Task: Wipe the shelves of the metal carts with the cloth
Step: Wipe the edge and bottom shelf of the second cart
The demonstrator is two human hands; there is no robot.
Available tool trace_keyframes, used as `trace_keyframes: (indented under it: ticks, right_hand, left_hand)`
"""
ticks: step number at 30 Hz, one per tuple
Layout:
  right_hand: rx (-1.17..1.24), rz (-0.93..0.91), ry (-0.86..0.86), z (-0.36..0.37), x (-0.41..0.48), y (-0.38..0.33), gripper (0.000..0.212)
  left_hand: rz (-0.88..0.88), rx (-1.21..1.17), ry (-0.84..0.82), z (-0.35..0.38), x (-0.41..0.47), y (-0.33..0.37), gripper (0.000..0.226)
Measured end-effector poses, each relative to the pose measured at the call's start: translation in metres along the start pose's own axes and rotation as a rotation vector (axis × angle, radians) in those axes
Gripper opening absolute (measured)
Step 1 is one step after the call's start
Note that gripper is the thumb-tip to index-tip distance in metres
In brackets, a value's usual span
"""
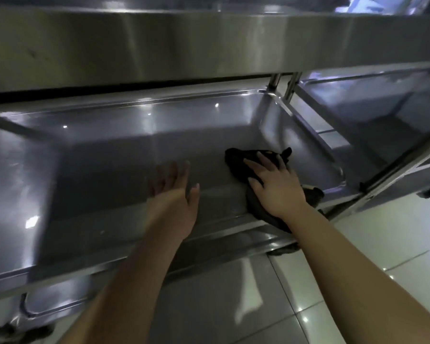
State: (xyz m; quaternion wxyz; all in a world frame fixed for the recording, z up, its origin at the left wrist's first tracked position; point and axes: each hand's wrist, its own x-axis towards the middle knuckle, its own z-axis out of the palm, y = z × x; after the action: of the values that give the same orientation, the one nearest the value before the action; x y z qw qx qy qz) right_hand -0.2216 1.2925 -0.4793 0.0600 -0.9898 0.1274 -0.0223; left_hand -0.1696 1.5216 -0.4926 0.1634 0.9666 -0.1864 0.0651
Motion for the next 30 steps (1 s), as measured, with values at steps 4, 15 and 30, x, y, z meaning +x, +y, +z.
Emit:
trace_keyframes:
  ticks: [4,15,30]
  right_hand:
    - [0.005,0.021,-0.029,0.000,-0.006,-0.007,0.049]
    - [0.067,0.047,0.008,-0.009,0.000,0.075,0.049]
    - [0.088,-0.159,-0.122,0.009,0.024,-0.144,0.054]
  left_hand:
    - [0.093,0.012,-0.056,-0.012,-0.008,0.006,0.051]
    - [0.108,-0.030,-0.191,-0.004,-0.015,0.002,0.049]
    - [0.041,-0.216,0.147,-0.014,-0.025,0.006,0.058]
